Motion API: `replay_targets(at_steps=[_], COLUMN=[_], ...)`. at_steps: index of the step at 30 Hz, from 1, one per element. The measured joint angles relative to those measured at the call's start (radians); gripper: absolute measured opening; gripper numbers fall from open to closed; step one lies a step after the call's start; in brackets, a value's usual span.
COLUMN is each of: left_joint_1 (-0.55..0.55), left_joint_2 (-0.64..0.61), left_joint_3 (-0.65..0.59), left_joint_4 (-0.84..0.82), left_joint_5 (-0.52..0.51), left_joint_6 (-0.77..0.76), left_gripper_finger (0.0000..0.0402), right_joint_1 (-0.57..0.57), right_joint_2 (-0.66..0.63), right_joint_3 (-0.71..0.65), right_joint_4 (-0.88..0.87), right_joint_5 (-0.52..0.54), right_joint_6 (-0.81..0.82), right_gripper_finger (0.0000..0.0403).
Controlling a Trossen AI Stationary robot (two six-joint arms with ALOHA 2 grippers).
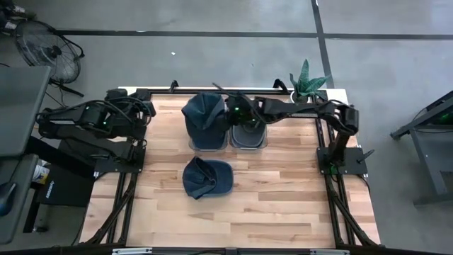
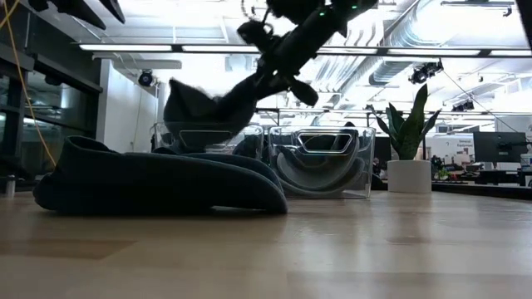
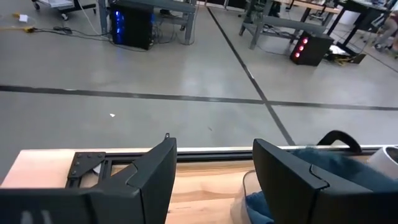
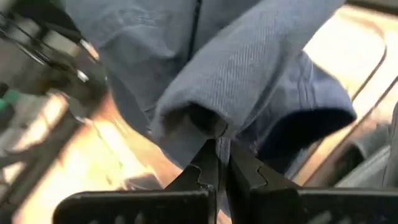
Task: Pick & Place hat
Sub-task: Put the right blue cap into the left transparent bin
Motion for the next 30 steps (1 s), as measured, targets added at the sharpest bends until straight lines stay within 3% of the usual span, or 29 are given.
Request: replay_targets(at_steps=[5, 10, 19, 30], left_joint_1=[0.000, 0.000, 0.000, 0.000], left_joint_2=[-0.031, -0.048, -0.050, -0.051], left_joint_3=[-0.034, -0.077, -0.095, -0.095], left_joint_4=[0.000, 0.003, 0.034, 0.090], left_joint_5=[0.041, 0.084, 0.097, 0.106], left_joint_6=[-0.001, -0.028, -0.041, -0.032], left_gripper_finger=[0.0209, 0.0209, 0.0209, 0.0209], right_joint_1=[0.000, -0.011, -0.020, -0.022], right_joint_2=[0.063, 0.063, 0.064, 0.074], right_joint_3=[0.087, 0.074, 0.073, -0.004], right_joint_4=[-0.066, -0.088, -0.193, -0.122], right_joint_5=[-0.010, -0.043, -0.042, -0.093], right_joint_6=[0.040, 0.130, 0.121, 0.167], right_gripper_finger=[0.0003, 0.0003, 0.0003, 0.0003])
